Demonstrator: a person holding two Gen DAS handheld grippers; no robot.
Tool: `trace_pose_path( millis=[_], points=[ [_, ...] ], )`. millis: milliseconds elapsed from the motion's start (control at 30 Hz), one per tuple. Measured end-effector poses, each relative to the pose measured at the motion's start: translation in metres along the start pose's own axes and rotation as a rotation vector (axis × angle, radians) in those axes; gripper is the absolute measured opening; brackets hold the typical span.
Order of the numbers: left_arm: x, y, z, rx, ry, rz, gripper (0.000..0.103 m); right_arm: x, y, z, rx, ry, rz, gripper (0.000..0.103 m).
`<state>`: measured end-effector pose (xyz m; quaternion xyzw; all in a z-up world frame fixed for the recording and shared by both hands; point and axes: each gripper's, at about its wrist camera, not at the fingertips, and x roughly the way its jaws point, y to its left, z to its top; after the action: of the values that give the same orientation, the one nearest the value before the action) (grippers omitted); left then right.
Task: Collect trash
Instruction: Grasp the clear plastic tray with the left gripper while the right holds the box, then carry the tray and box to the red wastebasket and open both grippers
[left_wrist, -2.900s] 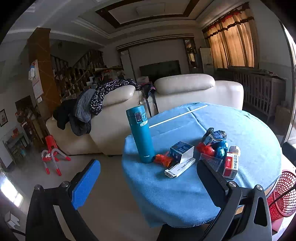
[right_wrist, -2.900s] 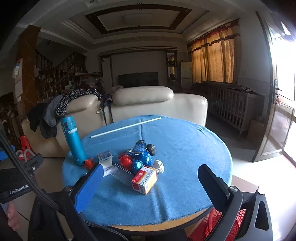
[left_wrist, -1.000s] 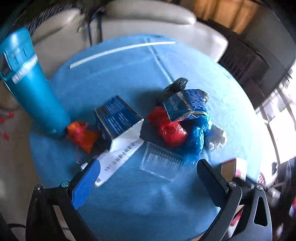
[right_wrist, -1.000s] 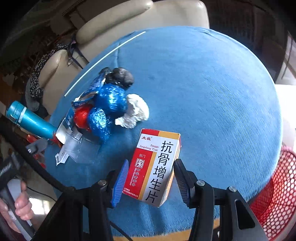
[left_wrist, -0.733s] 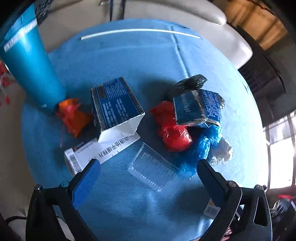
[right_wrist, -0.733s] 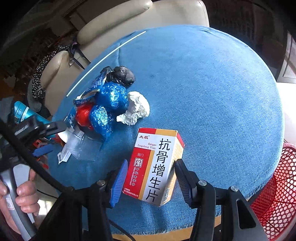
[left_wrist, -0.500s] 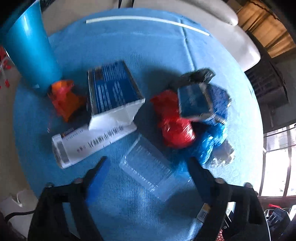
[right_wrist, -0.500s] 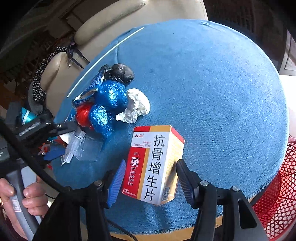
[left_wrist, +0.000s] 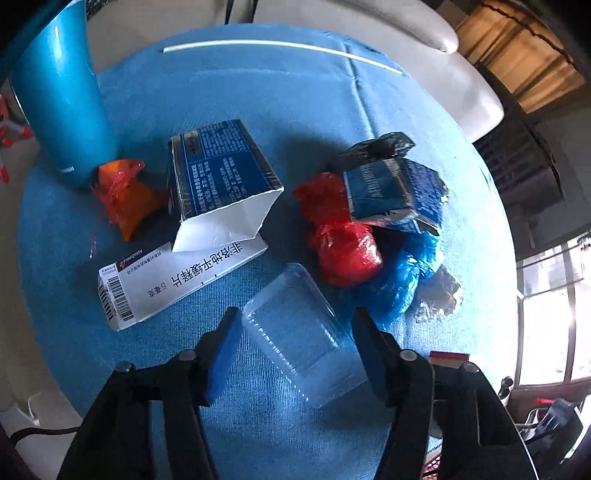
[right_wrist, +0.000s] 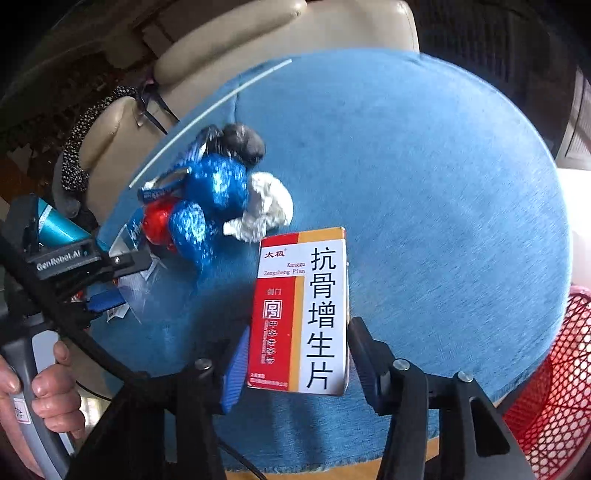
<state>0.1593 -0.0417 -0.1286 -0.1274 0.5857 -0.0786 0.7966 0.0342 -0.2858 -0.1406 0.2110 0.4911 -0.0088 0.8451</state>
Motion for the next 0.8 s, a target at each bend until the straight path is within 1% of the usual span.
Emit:
trace_pose_path(
  millis=[33, 233, 367, 467, 500, 533, 600, 667, 700, 733, 800],
  points=[
    [-0.003, -0.001, -0.003, 0.012, -0.005, -0.003, 0.059, -0.003, -0.003, 0.000, 0.005, -0.008, 0.007, 0.053],
    [-0.023, -0.007, -0.028, 0.096, -0.034, -0.006, 0.058, -0.031, -0.028, -0.006, 0.041, -0.065, 0.072, 0.053],
    [-0.041, -0.024, -0.051, 0.187, -0.055, -0.026, 0.058, -0.050, -0.043, -0.016, 0.043, -0.119, 0.098, 0.053],
    [-0.056, -0.055, -0.074, 0.297, -0.078, -0.053, 0.058, -0.067, -0.065, -0.027, 0.059, -0.168, 0.115, 0.053],
    [-0.061, -0.072, -0.084, 0.353, -0.082, -0.074, 0.058, -0.075, -0.076, -0.032, 0.070, -0.190, 0.116, 0.053],
    [-0.062, -0.082, -0.089, 0.383, -0.082, -0.087, 0.058, -0.083, -0.086, -0.037, 0.080, -0.210, 0.113, 0.053],
    [-0.068, -0.116, -0.108, 0.487, -0.082, -0.136, 0.058, -0.095, -0.105, -0.043, 0.107, -0.243, 0.105, 0.053],
    [-0.070, -0.142, -0.121, 0.566, -0.076, -0.175, 0.058, -0.109, -0.129, -0.050, 0.145, -0.269, 0.093, 0.053],
    [-0.069, -0.163, -0.133, 0.624, -0.065, -0.207, 0.059, -0.117, -0.144, -0.054, 0.169, -0.282, 0.076, 0.053],
    [-0.068, -0.173, -0.136, 0.652, -0.058, -0.221, 0.059, -0.123, -0.155, -0.057, 0.186, -0.290, 0.063, 0.053],
    [-0.061, -0.205, -0.153, 0.730, -0.025, -0.256, 0.059, -0.131, -0.178, -0.060, 0.231, -0.291, 0.052, 0.054]
  ],
)
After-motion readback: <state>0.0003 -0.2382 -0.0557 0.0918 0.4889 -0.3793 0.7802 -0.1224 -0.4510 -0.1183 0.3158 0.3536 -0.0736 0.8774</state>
